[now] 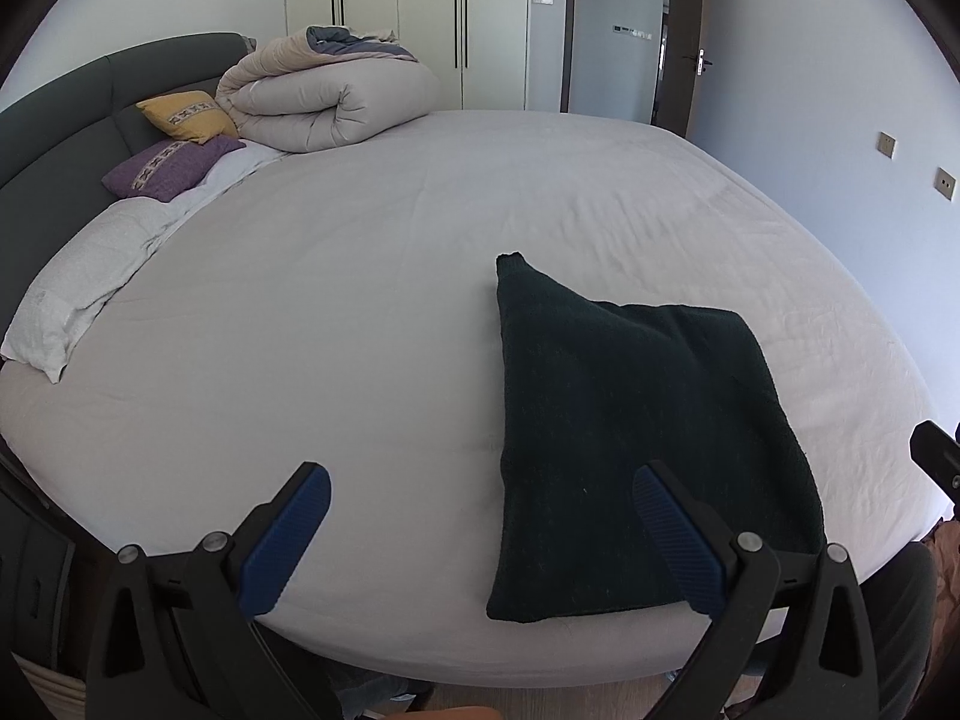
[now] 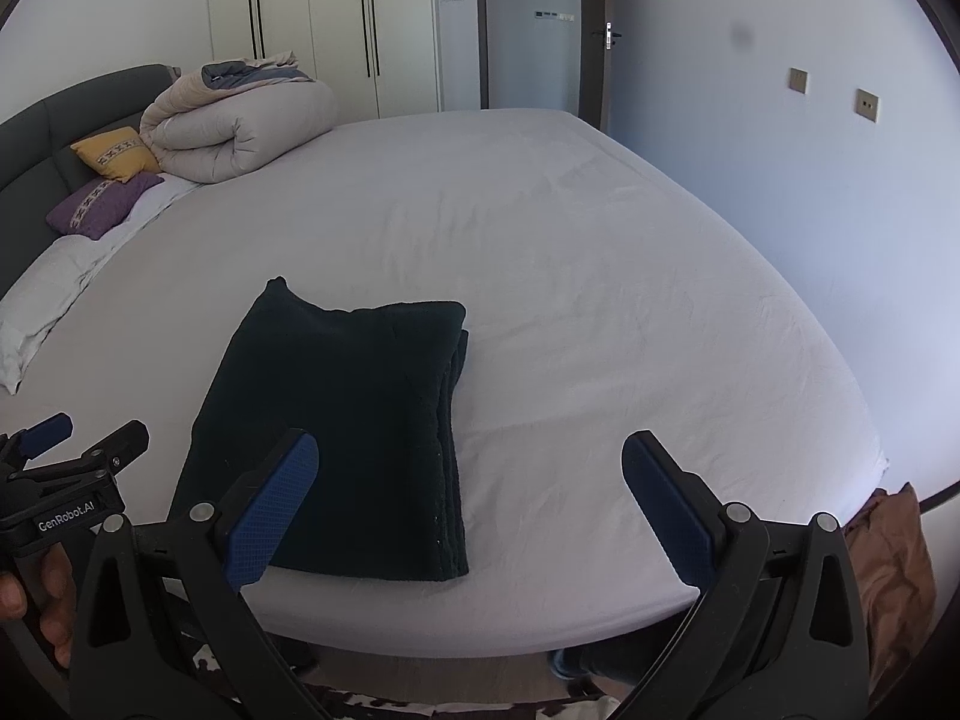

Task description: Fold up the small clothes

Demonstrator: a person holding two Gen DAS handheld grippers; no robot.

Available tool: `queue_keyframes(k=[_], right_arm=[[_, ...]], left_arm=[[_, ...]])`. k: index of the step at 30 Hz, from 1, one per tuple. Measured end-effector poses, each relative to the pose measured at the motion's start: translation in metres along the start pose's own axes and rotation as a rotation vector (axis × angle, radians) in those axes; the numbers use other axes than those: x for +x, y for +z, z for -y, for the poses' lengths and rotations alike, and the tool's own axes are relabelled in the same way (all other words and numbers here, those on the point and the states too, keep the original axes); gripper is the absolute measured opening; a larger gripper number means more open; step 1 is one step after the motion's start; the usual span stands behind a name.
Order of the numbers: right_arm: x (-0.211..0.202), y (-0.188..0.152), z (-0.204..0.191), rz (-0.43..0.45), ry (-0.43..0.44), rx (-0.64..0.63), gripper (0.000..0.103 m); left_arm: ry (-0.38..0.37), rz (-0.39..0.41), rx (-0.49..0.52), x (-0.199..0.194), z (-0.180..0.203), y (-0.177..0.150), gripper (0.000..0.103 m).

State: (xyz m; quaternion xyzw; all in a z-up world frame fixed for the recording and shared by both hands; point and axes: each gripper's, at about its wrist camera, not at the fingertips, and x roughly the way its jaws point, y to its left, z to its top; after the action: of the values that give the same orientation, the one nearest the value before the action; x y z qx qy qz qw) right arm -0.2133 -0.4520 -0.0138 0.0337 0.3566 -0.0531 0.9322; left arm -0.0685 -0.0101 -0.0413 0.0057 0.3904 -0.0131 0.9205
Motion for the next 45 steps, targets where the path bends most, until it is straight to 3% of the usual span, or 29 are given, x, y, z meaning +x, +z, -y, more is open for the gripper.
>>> queue_keyframes(k=[45], right_arm=[[0.024, -0.006, -0.019, -0.053, -0.006, 0.031, 0.103]], left_arm=[[-0.006, -0.023, 0.006, 0.007, 0.0, -0.004, 0.103]])
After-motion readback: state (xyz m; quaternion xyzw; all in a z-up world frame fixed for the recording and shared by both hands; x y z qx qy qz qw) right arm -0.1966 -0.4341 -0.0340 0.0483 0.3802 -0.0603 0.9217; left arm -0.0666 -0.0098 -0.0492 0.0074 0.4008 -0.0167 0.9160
